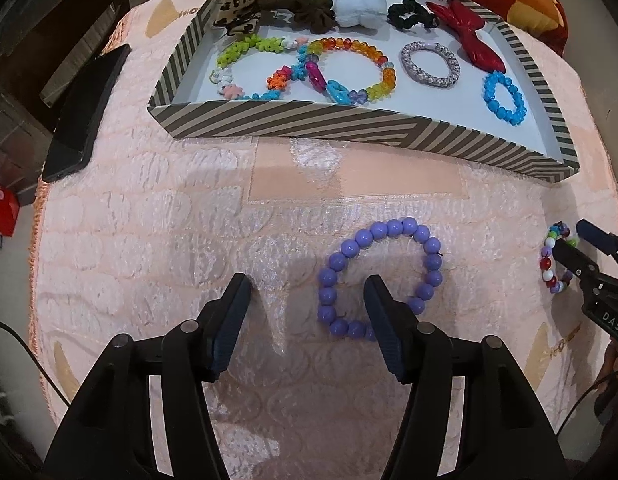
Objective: Organize jewelry
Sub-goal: 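Grasp the purple beaded bracelet with the left tool while the right tool grasps the multicolour bead bracelet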
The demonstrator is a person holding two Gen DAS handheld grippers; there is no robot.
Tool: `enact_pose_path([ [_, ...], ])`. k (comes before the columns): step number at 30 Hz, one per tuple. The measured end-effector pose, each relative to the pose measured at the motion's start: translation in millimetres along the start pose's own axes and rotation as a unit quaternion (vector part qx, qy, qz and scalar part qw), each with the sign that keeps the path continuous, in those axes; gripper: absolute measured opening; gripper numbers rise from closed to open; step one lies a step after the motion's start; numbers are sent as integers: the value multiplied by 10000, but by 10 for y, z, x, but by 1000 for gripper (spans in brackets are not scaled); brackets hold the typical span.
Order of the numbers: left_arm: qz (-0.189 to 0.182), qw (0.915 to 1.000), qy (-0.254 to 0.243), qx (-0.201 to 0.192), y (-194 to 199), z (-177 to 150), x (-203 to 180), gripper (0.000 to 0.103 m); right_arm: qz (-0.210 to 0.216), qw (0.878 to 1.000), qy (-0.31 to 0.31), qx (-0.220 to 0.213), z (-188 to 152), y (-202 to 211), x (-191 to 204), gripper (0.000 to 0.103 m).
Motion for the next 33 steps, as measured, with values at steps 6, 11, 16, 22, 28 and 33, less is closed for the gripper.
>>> enact_pose_path([
  [6,37,10000,3,-14,3,-9,-21,61,-26,10000,23,-43,-18,7,2,66],
  [11,33,10000,30,-48,-2,-8,-24,61,-10,9998,166,-55,-36,35,14,48],
  [16,-9,9997,-160,-194,27,-44,-53,25,-75,9994,344,-45,-56,56,47,25],
  [22,-180,9993,-275,-170,64,-92,-75,8,170,9996,195,-86,-92,162,-9,8],
  [28,-560,9980,-158,-247,291,-45,54,8,155,9987,331,-355,-74,441,65,8],
  [33,-732,9962,-204,-432,556,1,114,8,137,9962,535,-666,-9,743,221,8],
])
Point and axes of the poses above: each gripper's, at about its wrist camera, not at the fingertips, and y roughly against the way its jaws point, x to its left, z to its top, the point moved 3 cm from there along -y, roughly the way its jaws point, and after that the axes turned 7 degrees about x, right-handed, at the moved point
